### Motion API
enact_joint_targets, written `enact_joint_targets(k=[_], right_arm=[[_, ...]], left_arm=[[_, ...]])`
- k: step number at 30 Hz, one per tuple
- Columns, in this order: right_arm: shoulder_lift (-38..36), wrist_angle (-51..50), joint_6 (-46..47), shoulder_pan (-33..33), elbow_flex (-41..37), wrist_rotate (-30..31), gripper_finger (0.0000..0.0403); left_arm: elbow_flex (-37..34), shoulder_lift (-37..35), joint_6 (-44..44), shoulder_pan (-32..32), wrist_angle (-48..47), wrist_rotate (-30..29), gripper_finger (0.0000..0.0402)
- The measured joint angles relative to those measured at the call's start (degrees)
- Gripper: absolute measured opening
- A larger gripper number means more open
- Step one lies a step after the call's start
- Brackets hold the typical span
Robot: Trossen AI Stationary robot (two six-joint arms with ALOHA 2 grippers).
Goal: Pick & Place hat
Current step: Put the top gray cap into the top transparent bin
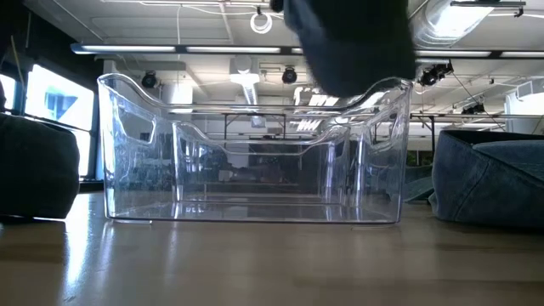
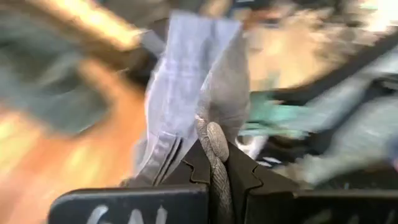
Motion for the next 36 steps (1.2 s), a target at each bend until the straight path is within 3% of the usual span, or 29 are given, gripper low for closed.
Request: enact_joint_targets(k=[6,9,12,17,20,29,33,36], right_arm=[[-2.3,-3.5,-4.4,-2.2,0.1,1.3,0.0102],[-2.9,-3.7,-5.2,-3.0,0.1,1.3,0.0101],[-2.8,-3.8,-6.1,-3.7,0.1,1.3,0.0103],[-2.6,-3.9,-7.2,-4.5,0.0,1.3,0.0102],[-2.7,-3.8,-8.3,-4.5,0.0,1.3,0.0101],[-2.6,-3.8,-9.0,-4.5,0.0,1.7,0.0099],[-2.6,-3.8,-7.8,-4.5,0.0,1.8,0.0099],[-2.7,-3.8,-7.1,-4.5,0.0,1.8,0.0099]], left_arm=[[-0.1,-2.1,-6.2,-0.8,-9.7,-17.4,0.0001],[0.3,-2.9,-8.9,-1.5,-9.0,-24.7,0.0001],[0.0,-4.9,-12.0,-2.7,-16.1,-33.8,0.0001],[0.0,-4.7,-24.6,-5.4,-28.6,-47.1,0.0000],[-0.1,-4.2,-29.7,-7.4,-32.1,-51.9,0.0000],[-8.2,-0.2,-43.3,-8.5,-31.0,-63.5,0.0000],[-9.2,0.3,-43.6,-8.4,-24.5,-66.2,0.0000],[-9.7,1.1,-42.8,-8.2,-24.8,-66.3,0.0000]])
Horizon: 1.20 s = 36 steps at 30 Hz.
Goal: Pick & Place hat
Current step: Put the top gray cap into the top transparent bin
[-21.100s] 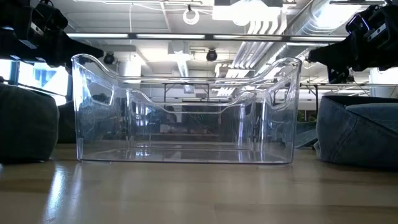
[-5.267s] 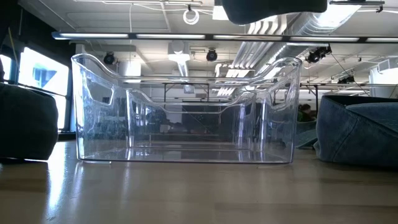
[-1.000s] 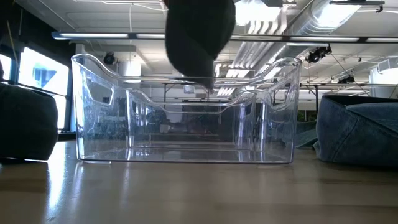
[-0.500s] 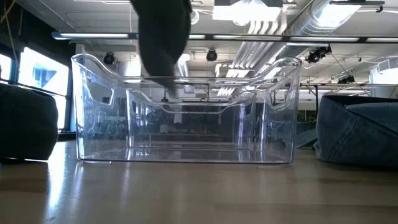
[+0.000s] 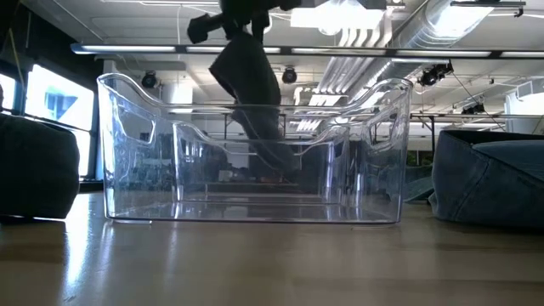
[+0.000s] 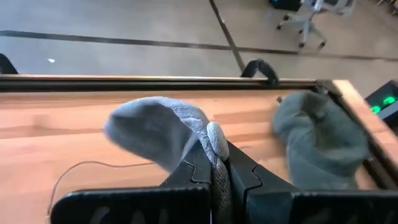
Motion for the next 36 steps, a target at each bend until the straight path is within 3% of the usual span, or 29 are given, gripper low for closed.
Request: enact_joint_targets(k=[8,16,19,27,36], right_arm=[[0.0,0.0,1.6,0.0,0.0,0.0,0.0099],[0.0,0.0,3.0,0.1,0.0,-0.3,0.0099],[0.0,0.0,3.0,0.2,0.0,-0.2,0.0099],[0.0,0.0,2.9,0.2,0.0,-0.2,0.0099],[0.0,0.0,4.5,0.2,0.0,-0.8,0.0099]], left_arm=[[0.3,4.7,-1.6,0.0,-0.4,-4.6,0.0000],[0.0,7.7,-3.4,0.0,0.5,-2.0,0.0000],[0.2,7.4,-0.2,0.0,3.4,-0.9,0.0000],[0.2,7.5,14.7,1.3,9.1,10.9,0.0000],[-6.1,5.7,16.1,4.3,10.8,16.5,0.0000]])
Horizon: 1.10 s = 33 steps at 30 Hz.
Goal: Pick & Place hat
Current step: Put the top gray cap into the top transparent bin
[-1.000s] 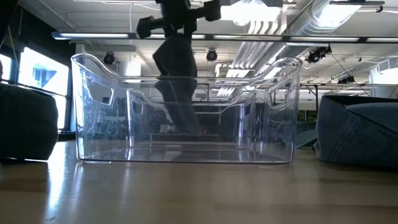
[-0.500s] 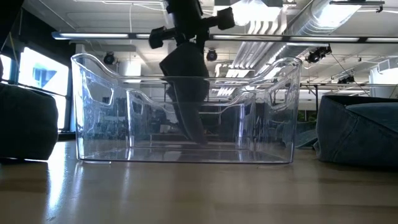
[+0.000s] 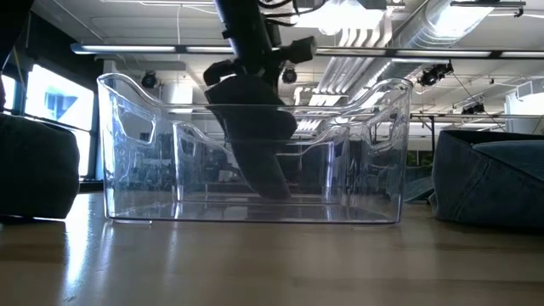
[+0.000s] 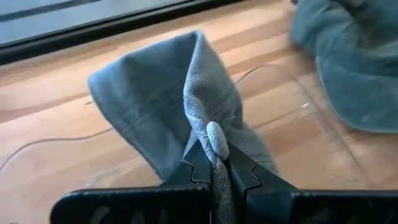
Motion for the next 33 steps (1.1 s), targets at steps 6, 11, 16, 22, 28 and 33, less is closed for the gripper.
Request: enact_joint_targets(k=[6,11,16,22,28,33], right_arm=[[0.0,0.0,0.0,0.0,0.0,-0.3,0.0099],[0.0,0.0,0.0,0.0,0.0,-0.2,0.0099],[0.0,0.0,0.2,0.0,0.0,-0.1,0.0099],[0.0,0.0,0.1,0.0,0.0,-0.1,0.0099],[0.0,0.0,0.0,0.0,0.0,0.0,0.0099],[0.0,0.0,0.0,0.0,0.0,0.3,0.0099]], left_arm=[[-1.0,0.2,-1.0,0.3,0.2,2.6,0.0005],[-1.0,0.2,-3.9,0.4,-4.3,2.6,0.0027],[-1.0,0.2,-7.0,1.1,-11.1,3.7,0.0074],[-0.4,0.0,-10.7,1.0,-16.0,5.7,0.0147],[1.3,-5.3,-8.4,1.1,-21.2,6.1,0.0192],[4.1,-8.4,0.8,1.1,-26.3,10.5,0.0188]])
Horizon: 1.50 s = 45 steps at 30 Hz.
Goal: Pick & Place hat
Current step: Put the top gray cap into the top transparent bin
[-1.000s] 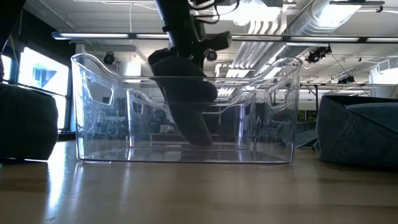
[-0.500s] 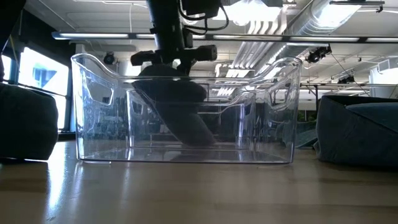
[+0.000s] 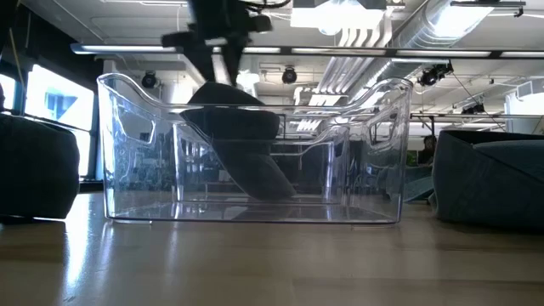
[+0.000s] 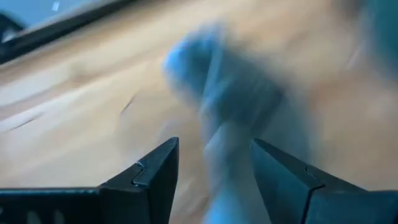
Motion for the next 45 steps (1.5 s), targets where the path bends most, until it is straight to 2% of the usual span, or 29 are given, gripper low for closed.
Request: enact_joint_targets(k=[3,6,9,13,17,23,25,30,32,35,37,41,45], right_arm=[[0.0,0.0,0.0,0.0,0.0,0.0,0.0099],[0.0,0.0,0.0,0.0,0.0,0.0,0.0099],[0.0,0.0,0.0,0.0,0.0,0.0,0.0099],[0.0,0.0,0.0,0.0,0.0,0.0,0.0099],[0.0,0.0,-0.4,0.0,0.0,0.0,0.0099],[0.0,0.0,-0.2,0.0,0.0,0.0,0.0099],[0.0,0.0,-0.1,0.0,0.0,0.0,0.0099],[0.0,0.0,-0.1,0.0,0.0,0.1,0.0099],[0.0,0.0,-0.1,0.0,0.0,0.0,0.0099],[0.0,0.0,0.0,0.0,0.0,0.1,0.0099],[0.0,0.0,0.0,0.0,0.0,0.0,0.0099],[0.0,0.0,-0.2,0.0,0.0,0.4,0.0099],[0.0,0.0,-0.4,0.0,0.0,1.2,0.0099]], left_arm=[[1.7,-0.6,8.9,-0.5,1.8,10.0,0.0175],[1.1,-0.9,15.0,-2.1,-0.3,20.6,0.0152],[0.4,-1.4,17.6,-4.5,0.3,25.0,0.0118],[-2.4,0.1,17.0,-7.2,1.0,23.0,0.0062],[-5.2,1.4,15.8,-7.3,1.5,18.0,0.0011],[-6.2,3.2,15.3,-7.2,4.5,8.3,0.0010],[-6.2,4.1,16.4,-7.2,6.9,6.7,0.0004],[-6.0,6.5,22.7,-7.2,11.2,6.7,0.0001],[-6.5,7.5,24.3,-7.2,10.2,6.9,0.0001],[-6.0,9.4,24.5,-7.2,15.5,7.4,0.0000],[-5.6,9.5,24.2,-7.2,12.2,8.5,0.0000],[-3.1,9.0,23.8,-7.2,12.8,10.7,0.0004],[-0.3,8.5,23.8,-5.9,10.5,15.5,0.0030]])
